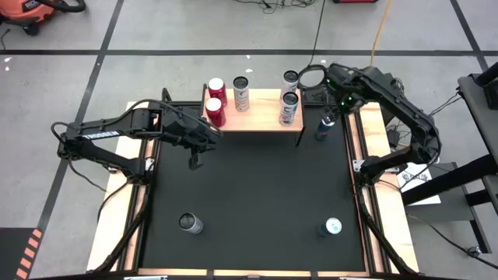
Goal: Place canned beverage on shelf
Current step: Put the top blue soda can on the shelf
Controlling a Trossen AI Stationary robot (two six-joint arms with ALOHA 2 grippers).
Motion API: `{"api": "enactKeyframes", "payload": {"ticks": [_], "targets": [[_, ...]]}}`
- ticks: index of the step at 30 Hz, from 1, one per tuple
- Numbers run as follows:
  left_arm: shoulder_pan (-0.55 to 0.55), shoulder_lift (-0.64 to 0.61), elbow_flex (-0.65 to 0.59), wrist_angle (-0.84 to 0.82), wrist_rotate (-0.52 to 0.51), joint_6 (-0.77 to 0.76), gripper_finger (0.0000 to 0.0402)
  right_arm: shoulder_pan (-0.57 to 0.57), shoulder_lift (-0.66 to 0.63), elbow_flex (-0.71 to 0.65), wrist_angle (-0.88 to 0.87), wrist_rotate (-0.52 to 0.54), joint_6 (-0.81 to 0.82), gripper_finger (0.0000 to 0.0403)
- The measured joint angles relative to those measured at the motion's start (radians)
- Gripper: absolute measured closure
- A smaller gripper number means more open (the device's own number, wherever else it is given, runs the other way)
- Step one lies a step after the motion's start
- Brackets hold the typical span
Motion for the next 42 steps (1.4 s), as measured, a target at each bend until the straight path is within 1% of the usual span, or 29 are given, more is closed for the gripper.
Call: {"api": "enactKeyframes", "payload": {"ticks": [4,8,12,14,17,21,26,29,33,40,42], "targets": [[0.0,0.0,0.0,0.0,0.0,0.003,0.032,0.0,-0.001,-0.064,0.017,-0.002,0.0,0.011],[0.0,0.0,0.0,0.0,0.0,0.024,0.032,0.0,-0.001,-0.124,0.073,-0.004,-0.004,0.011],[0.0,0.0,0.0,0.0,0.0,0.025,0.032,-0.001,-0.001,-0.132,0.114,-0.007,0.003,0.011],[0.0,0.0,0.0,0.0,0.0,0.024,0.032,-0.008,-0.004,-0.132,0.121,-0.031,0.018,0.011],[0.0,0.0,0.0,0.0,0.0,0.02,0.032,-0.026,-0.006,-0.132,0.122,-0.054,0.09,0.011],[0.0,0.0,0.0,0.001,0.0,0.016,0.032,-0.051,-0.005,-0.132,0.125,-0.053,0.23,0.011],[0.0,0.0,0.0,0.0,0.0,-0.009,0.032,-0.053,-0.005,-0.132,0.124,-0.059,0.38,0.011],[0.0,0.0,0.0,-0.002,0.0,-0.009,0.032,-0.053,-0.005,-0.132,0.124,-0.091,0.455,0.011],[0.0,0.0,0.0,-0.041,0.0,-0.002,0.032,-0.053,-0.005,-0.132,0.126,-0.107,0.489,0.011],[0.0,0.0,-0.048,-0.05,0.0,0.025,0.032,-0.053,0.009,-0.132,0.157,-0.107,0.536,0.011],[0.0,0.005,-0.053,-0.044,0.0,0.024,0.032,-0.053,0.019,-0.132,0.164,-0.107,0.529,0.011]]}}
